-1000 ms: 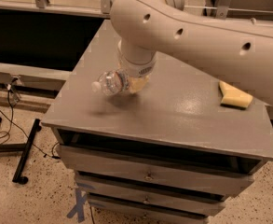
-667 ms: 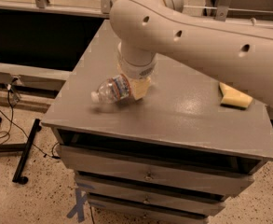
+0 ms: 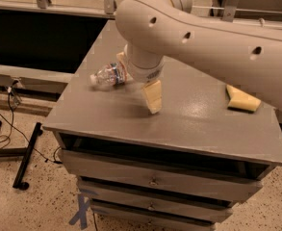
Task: Knock water bottle over
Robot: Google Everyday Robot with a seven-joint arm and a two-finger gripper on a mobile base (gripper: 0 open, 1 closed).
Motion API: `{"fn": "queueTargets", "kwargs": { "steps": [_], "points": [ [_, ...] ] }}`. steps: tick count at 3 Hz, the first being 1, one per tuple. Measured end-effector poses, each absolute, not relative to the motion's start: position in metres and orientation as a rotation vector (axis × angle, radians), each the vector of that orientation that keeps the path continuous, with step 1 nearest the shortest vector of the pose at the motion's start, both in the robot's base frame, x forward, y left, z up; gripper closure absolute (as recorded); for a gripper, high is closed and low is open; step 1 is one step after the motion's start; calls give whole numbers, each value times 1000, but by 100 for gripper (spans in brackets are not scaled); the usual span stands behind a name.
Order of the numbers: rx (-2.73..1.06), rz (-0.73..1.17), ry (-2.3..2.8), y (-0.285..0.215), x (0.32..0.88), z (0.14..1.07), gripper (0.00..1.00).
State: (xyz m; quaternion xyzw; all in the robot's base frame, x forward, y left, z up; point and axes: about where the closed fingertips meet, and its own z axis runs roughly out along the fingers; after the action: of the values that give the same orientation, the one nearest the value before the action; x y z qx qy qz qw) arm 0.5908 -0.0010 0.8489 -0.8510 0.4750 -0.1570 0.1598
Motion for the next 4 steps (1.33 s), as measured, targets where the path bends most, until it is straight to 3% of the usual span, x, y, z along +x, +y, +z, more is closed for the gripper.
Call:
{"fn": "queueTargets", "kwargs": {
  "steps": [2, 4],
  "points": [
    [-2298, -217, 1525, -30, 605, 872, 0],
    [-1923, 167, 1741, -110, 629, 899, 0]
  ]
}}
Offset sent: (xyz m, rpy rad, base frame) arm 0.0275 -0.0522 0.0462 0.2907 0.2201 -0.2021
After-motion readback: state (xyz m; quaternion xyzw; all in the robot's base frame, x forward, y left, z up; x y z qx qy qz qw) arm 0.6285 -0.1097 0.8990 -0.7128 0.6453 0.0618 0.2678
